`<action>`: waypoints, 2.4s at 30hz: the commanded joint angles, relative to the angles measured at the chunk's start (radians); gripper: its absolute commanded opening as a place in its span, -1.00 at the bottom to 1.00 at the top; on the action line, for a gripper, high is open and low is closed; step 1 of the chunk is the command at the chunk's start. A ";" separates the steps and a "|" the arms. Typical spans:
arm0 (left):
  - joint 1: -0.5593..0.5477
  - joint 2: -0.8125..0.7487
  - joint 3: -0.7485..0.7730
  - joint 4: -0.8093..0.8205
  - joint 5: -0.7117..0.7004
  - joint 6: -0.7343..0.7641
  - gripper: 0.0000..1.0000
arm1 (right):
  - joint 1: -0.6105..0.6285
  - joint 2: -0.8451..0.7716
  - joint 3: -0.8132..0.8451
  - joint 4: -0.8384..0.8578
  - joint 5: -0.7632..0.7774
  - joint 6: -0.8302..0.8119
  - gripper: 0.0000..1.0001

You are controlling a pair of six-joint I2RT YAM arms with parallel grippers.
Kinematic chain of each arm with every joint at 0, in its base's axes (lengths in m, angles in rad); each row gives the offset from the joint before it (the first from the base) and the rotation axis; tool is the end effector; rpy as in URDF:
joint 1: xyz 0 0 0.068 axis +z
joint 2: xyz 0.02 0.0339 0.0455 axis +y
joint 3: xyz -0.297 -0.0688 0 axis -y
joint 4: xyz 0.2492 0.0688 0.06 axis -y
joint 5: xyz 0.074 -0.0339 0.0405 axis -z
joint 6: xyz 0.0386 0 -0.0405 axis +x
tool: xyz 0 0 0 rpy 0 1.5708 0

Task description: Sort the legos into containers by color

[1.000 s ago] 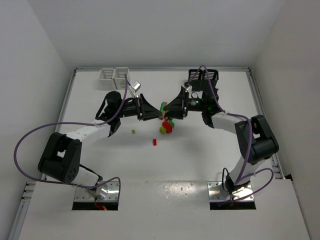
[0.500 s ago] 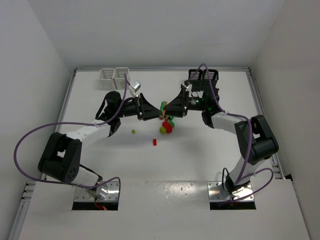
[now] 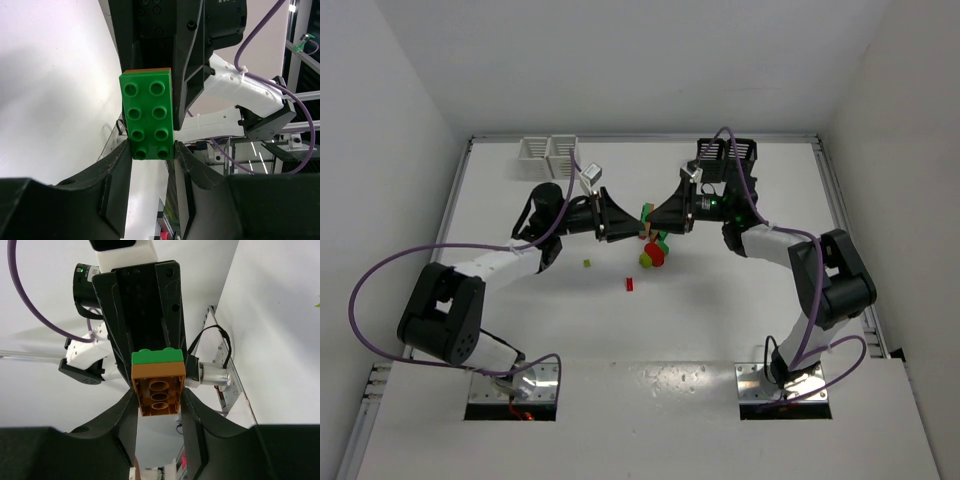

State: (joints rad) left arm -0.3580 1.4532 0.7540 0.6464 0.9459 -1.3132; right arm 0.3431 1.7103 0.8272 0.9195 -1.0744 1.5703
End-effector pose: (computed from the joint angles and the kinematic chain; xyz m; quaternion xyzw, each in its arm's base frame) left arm 0.2803 -0.1383 0.2889 -0.0185 0.7177 -0.6761 0.1658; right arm 0.3259 0.1525 0.2565 0.0422 0.6997 0.7101 0.0661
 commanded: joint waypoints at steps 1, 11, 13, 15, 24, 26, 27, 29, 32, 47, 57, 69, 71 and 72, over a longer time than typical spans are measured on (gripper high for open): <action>0.011 0.006 -0.004 0.047 -0.002 -0.006 -1.00 | 0.010 0.000 0.030 0.076 -0.001 -0.003 -0.32; 0.042 0.006 -0.004 0.047 -0.012 0.003 -1.00 | 0.010 -0.018 0.010 0.094 -0.019 -0.003 -0.90; 0.063 -0.004 -0.013 0.047 -0.021 0.003 -1.00 | 0.000 -0.018 0.010 0.094 -0.019 -0.012 -0.96; 0.089 -0.004 -0.013 0.047 -0.021 0.003 -1.00 | -0.010 -0.029 0.000 0.084 -0.019 -0.022 -1.00; 0.171 -0.054 -0.053 0.047 -0.030 0.012 -1.00 | -0.019 -0.058 -0.028 0.027 -0.039 -0.069 -1.00; 0.180 -0.054 -0.053 0.047 -0.030 0.023 -1.00 | -0.029 -0.058 -0.028 0.001 -0.039 -0.101 -1.00; 0.189 -0.065 -0.041 0.017 -0.030 0.043 -1.00 | -0.029 -0.067 -0.028 -0.019 -0.039 -0.116 -1.00; 0.201 -0.074 -0.004 -0.016 -0.030 0.099 -1.00 | -0.050 -0.077 -0.028 -0.097 -0.039 -0.182 -1.00; 0.215 -0.074 0.109 -0.180 -0.052 0.252 -1.00 | -0.082 -0.104 0.021 -0.346 -0.004 -0.378 -1.00; 0.157 0.167 0.692 -0.844 -0.251 0.834 -1.00 | -0.228 -0.144 0.357 -1.102 0.462 -1.095 -1.00; -0.007 0.233 0.841 -0.961 -0.427 1.031 -1.00 | -0.325 0.018 0.547 -1.047 0.843 -1.210 -1.00; -0.025 0.262 0.832 -0.932 -0.437 1.011 -1.00 | -0.389 0.233 0.720 -0.881 0.924 -1.196 -1.00; -0.025 0.262 0.823 -0.932 -0.437 1.002 -1.00 | -0.400 0.267 0.757 -0.872 0.924 -1.185 -1.00; -0.025 0.262 0.823 -0.923 -0.437 1.002 -1.00 | -0.400 0.267 0.768 -0.872 0.924 -1.185 -1.00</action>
State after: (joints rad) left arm -0.3790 1.7287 1.5642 -0.3069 0.5140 -0.3080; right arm -0.0471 1.9747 1.5166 -0.0456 -0.1730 0.3851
